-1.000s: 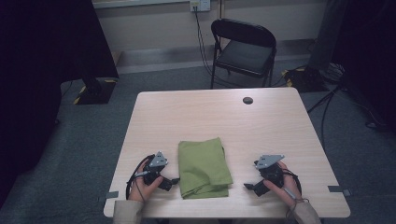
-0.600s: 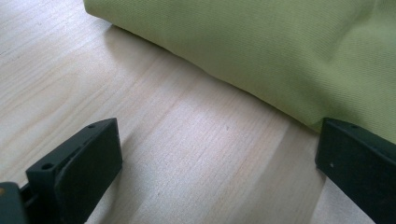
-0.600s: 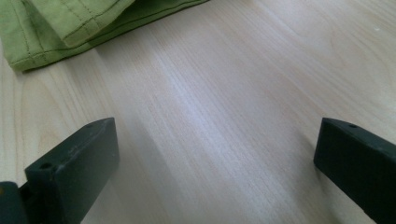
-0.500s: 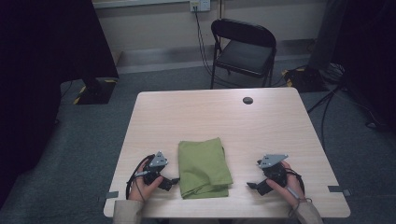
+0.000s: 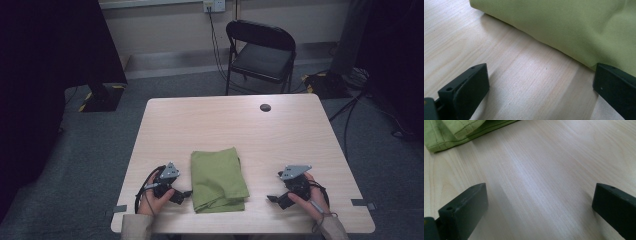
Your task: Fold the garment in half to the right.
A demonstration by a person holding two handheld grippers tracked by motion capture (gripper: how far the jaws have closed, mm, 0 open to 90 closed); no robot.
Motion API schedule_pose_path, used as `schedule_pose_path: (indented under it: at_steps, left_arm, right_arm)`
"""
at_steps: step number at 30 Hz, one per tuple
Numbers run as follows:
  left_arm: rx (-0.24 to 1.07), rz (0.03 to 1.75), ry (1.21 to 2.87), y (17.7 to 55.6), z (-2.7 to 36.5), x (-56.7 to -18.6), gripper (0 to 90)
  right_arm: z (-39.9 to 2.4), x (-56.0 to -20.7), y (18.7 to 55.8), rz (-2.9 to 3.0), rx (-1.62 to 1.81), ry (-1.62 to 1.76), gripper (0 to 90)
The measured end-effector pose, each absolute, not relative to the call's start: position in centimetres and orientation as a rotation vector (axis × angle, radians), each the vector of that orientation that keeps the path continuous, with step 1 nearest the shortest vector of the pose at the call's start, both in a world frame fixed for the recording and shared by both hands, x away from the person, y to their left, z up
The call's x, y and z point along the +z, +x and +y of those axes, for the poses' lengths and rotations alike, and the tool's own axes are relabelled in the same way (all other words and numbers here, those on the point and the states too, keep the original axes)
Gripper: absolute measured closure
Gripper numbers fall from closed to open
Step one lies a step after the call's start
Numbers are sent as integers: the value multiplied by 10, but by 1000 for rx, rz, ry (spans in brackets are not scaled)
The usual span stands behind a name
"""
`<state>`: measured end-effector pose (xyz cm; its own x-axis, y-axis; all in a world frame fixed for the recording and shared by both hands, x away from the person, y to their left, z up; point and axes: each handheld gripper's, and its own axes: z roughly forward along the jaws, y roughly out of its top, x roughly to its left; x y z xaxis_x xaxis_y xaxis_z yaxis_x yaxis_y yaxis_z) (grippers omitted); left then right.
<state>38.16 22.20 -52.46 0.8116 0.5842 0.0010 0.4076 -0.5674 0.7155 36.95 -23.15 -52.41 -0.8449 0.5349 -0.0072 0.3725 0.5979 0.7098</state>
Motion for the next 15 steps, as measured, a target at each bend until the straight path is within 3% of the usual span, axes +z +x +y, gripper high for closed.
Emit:
schedule_pose_path:
  at_steps: [15]
  left_arm:
    - [307, 726, 2251, 382, 222, -525, 0]
  right_arm:
    - [-244, -524, 369, 2597, 1082, 775, 0]
